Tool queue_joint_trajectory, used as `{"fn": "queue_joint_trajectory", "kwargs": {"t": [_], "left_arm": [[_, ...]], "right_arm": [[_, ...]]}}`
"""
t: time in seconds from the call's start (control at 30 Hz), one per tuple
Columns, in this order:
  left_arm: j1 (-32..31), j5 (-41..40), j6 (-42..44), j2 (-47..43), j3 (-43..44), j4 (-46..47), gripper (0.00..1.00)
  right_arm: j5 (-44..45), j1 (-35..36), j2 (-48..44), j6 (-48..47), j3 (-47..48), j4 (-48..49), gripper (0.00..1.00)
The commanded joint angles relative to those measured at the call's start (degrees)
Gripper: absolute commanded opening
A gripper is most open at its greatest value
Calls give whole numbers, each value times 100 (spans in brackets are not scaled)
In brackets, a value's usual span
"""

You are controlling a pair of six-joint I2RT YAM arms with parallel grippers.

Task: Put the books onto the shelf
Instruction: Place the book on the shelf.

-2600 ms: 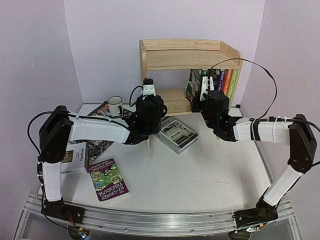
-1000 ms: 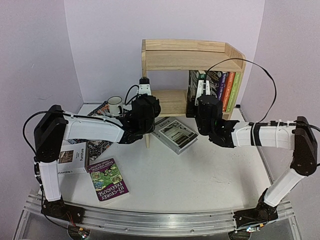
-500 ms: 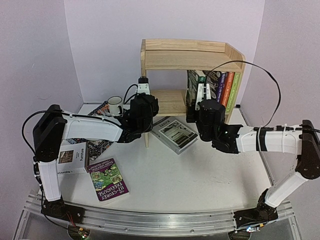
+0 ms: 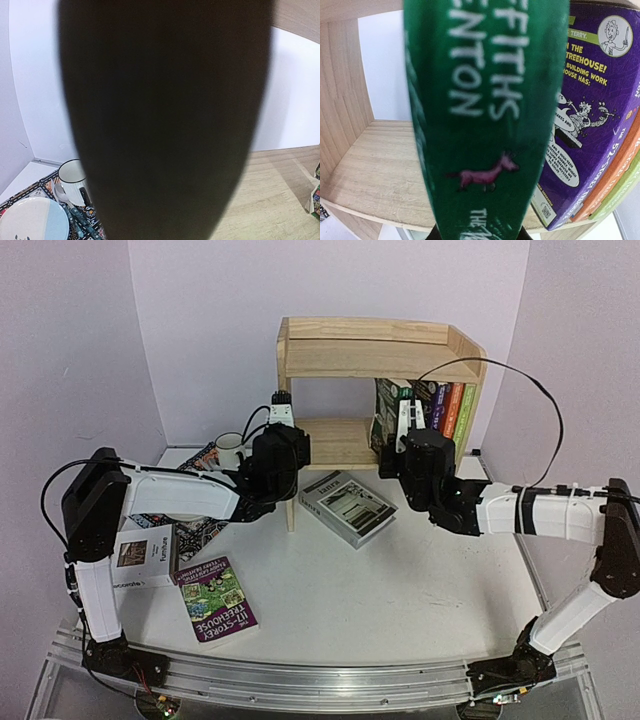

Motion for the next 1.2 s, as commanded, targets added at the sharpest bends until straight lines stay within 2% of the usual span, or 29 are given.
{"fn": "queue_joint_trajectory", "kwargs": {"t": [0.0, 0.6, 0.8, 0.93, 1.17], "left_arm": [[109, -458, 29, -509, -73, -31, 0], [139, -488, 14, -559, -118, -31, 0], [147, -484, 2, -527, -87, -30, 0], [144, -529, -28, -489, -57, -31, 0], [139, -624, 7, -449, -12, -32, 0]], "right_arm": [[526, -402, -14, 222, 516, 521, 0], [651, -830, -446, 195, 135, 509, 0], [84, -878, -748, 116, -9, 322, 0], [-406, -861, -972, 711, -107, -209, 0], [-484, -603, -1230, 833, -287, -507, 0]]}}
